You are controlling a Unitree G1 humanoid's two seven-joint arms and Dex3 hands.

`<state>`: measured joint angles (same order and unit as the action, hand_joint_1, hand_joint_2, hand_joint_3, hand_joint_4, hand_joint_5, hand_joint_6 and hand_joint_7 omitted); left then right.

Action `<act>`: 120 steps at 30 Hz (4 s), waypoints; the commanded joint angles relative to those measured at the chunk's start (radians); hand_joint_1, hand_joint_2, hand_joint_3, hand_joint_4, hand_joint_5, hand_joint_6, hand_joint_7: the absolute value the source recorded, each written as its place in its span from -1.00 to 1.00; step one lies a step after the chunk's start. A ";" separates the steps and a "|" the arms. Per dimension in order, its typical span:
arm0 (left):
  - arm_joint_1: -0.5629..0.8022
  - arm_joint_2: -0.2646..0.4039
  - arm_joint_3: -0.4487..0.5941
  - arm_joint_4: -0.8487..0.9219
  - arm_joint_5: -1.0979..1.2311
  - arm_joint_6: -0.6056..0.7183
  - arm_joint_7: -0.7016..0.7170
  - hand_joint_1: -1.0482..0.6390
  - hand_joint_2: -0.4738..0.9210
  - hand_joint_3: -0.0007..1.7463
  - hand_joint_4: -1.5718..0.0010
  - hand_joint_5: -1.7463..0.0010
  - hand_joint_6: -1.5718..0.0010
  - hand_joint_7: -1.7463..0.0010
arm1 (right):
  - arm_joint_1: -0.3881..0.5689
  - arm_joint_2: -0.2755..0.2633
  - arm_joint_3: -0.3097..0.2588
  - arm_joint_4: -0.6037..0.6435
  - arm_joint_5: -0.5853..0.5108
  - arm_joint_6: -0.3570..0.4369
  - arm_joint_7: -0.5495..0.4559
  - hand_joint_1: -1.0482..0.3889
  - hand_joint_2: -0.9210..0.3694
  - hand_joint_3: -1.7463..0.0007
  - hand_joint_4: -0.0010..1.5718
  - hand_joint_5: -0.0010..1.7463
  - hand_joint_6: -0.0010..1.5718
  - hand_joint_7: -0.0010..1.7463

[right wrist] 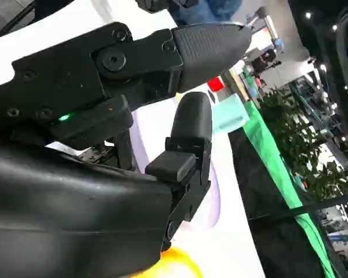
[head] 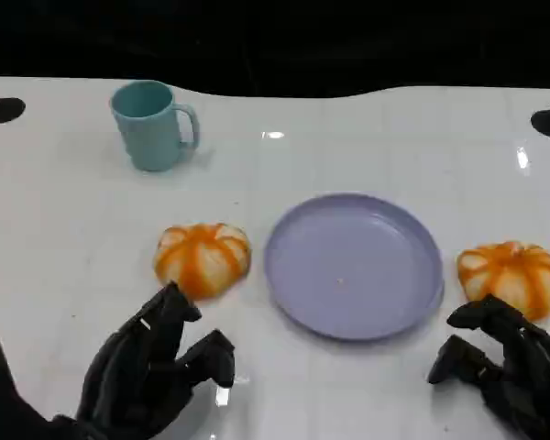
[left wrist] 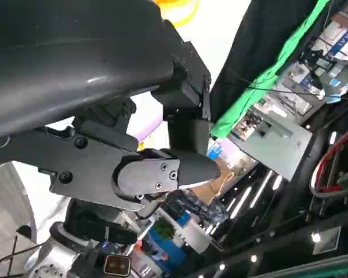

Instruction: Grasp the bread from the table and place it into the plate.

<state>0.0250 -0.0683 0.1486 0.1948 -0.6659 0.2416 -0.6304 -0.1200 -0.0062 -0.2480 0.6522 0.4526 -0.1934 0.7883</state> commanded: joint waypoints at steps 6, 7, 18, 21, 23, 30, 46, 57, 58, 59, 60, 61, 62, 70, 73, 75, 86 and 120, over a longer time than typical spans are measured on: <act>-0.009 0.014 0.005 0.000 0.009 0.006 -0.001 -0.42 1.00 -0.58 -0.03 -1.00 0.23 -1.00 | 0.000 -0.011 -0.005 0.017 -0.005 -0.003 -0.001 -0.26 -1.00 0.73 -0.14 0.70 -0.24 0.32; -0.008 0.013 0.005 -0.001 0.008 0.006 -0.002 -0.42 1.00 -0.59 -0.04 -1.00 0.23 -1.00 | 0.001 -0.011 -0.004 0.014 -0.005 0.000 -0.003 -0.27 -1.00 0.73 -0.14 0.70 -0.25 0.32; -0.008 0.008 0.008 0.000 0.008 -0.003 -0.007 -0.41 1.00 -0.58 -0.03 -1.00 0.24 -1.00 | 0.007 -0.010 -0.001 0.002 -0.010 0.000 -0.015 -0.26 -1.00 0.73 -0.15 0.70 -0.24 0.30; -0.009 0.006 0.010 0.002 0.006 -0.008 -0.009 -0.40 1.00 -0.56 -0.03 -1.00 0.24 -1.00 | 0.008 -0.011 0.001 -0.002 -0.010 0.005 -0.016 -0.26 -1.00 0.73 -0.16 0.70 -0.24 0.31; -0.008 0.009 0.010 -0.013 0.005 0.005 0.006 -0.42 1.00 -0.58 0.01 -1.00 0.27 -0.95 | 0.005 -0.011 -0.001 0.004 -0.006 0.007 -0.010 -0.25 -1.00 0.73 -0.16 0.70 -0.25 0.30; -0.015 0.002 0.009 -0.030 0.037 -0.045 0.015 -0.43 1.00 -0.61 0.23 -0.86 0.30 -0.28 | 0.011 0.000 0.000 -0.013 -0.008 0.007 -0.034 -0.24 -1.00 0.73 -0.14 0.70 -0.22 0.29; -0.106 0.136 -0.055 -0.023 0.480 -0.528 0.112 -0.41 1.00 -0.84 0.73 0.24 0.42 0.97 | 0.003 0.000 0.006 -0.007 -0.011 0.011 -0.042 -0.25 -1.00 0.74 -0.14 0.69 -0.19 0.29; -0.168 0.328 -0.154 -0.166 1.158 -0.589 0.413 -0.34 0.89 -0.97 0.99 0.51 0.61 0.99 | 0.004 0.005 0.003 -0.021 -0.007 0.029 -0.058 -0.25 -1.00 0.77 -0.14 0.69 -0.18 0.27; -0.170 0.341 -0.169 -0.196 1.214 -0.556 0.419 -0.34 0.89 -0.98 0.99 0.54 0.61 0.99 | 0.003 0.004 0.003 -0.019 -0.008 0.027 -0.058 -0.25 -1.00 0.77 -0.14 0.68 -0.18 0.27; -0.170 0.348 -0.181 -0.215 1.246 -0.533 0.424 -0.33 0.88 -0.98 1.00 0.58 0.62 1.00 | 0.002 0.003 0.004 -0.018 -0.009 0.026 -0.057 -0.26 -1.00 0.77 -0.14 0.68 -0.18 0.27; -0.170 0.354 -0.190 -0.228 1.264 -0.515 0.428 -0.33 0.88 -0.99 1.00 0.59 0.63 1.00 | 0.001 0.003 0.005 -0.017 -0.010 0.025 -0.056 -0.26 -1.00 0.77 -0.14 0.68 -0.18 0.27; -0.177 0.366 -0.210 -0.243 1.310 -0.487 0.429 -0.33 0.88 -0.99 1.00 0.60 0.63 1.00 | -0.001 0.001 0.004 -0.015 -0.007 0.030 -0.053 -0.27 -1.00 0.77 -0.14 0.68 -0.18 0.27; -0.181 0.374 -0.225 -0.252 1.339 -0.466 0.430 -0.32 0.88 -0.99 1.00 0.65 0.66 1.00 | -0.002 0.001 0.004 -0.014 -0.004 0.034 -0.050 -0.26 -1.00 0.76 -0.14 0.68 -0.18 0.27; -0.260 0.399 -0.364 -0.277 1.577 -0.245 0.373 -0.31 0.86 -1.00 1.00 0.76 0.71 0.99 | -0.001 0.003 0.004 -0.017 -0.004 0.036 -0.049 -0.26 -1.00 0.77 -0.14 0.67 -0.20 0.28; -0.288 0.399 -0.398 -0.239 1.587 -0.212 0.372 -0.29 0.86 -1.00 1.00 0.80 0.73 1.00 | -0.002 0.001 0.003 -0.015 -0.003 0.037 -0.042 -0.25 -1.00 0.76 -0.14 0.67 -0.20 0.28; -0.315 0.397 -0.418 -0.193 1.577 -0.203 0.375 -0.28 0.86 -1.00 0.98 0.80 0.72 0.99 | -0.003 -0.001 0.004 -0.012 -0.007 0.033 -0.040 -0.24 -1.00 0.74 -0.15 0.67 -0.20 0.28; -0.469 0.353 -0.528 0.021 1.571 -0.089 0.363 -0.19 0.77 -1.00 1.00 0.81 0.73 1.00 | 0.004 0.004 0.001 -0.020 -0.012 0.030 -0.047 -0.25 -1.00 0.76 -0.13 0.68 -0.19 0.28; -0.811 0.182 -0.676 0.847 1.434 -0.170 0.591 -0.09 0.82 -0.99 0.85 0.78 0.62 0.97 | 0.037 0.001 0.018 -0.070 -0.019 0.028 -0.058 -0.26 -1.00 0.75 -0.16 0.72 -0.22 0.35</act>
<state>-0.7625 0.1232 -0.5168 0.9672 0.7804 0.1048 -0.0746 -0.1014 0.0099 -0.2273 0.5953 0.4308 -0.1763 0.7382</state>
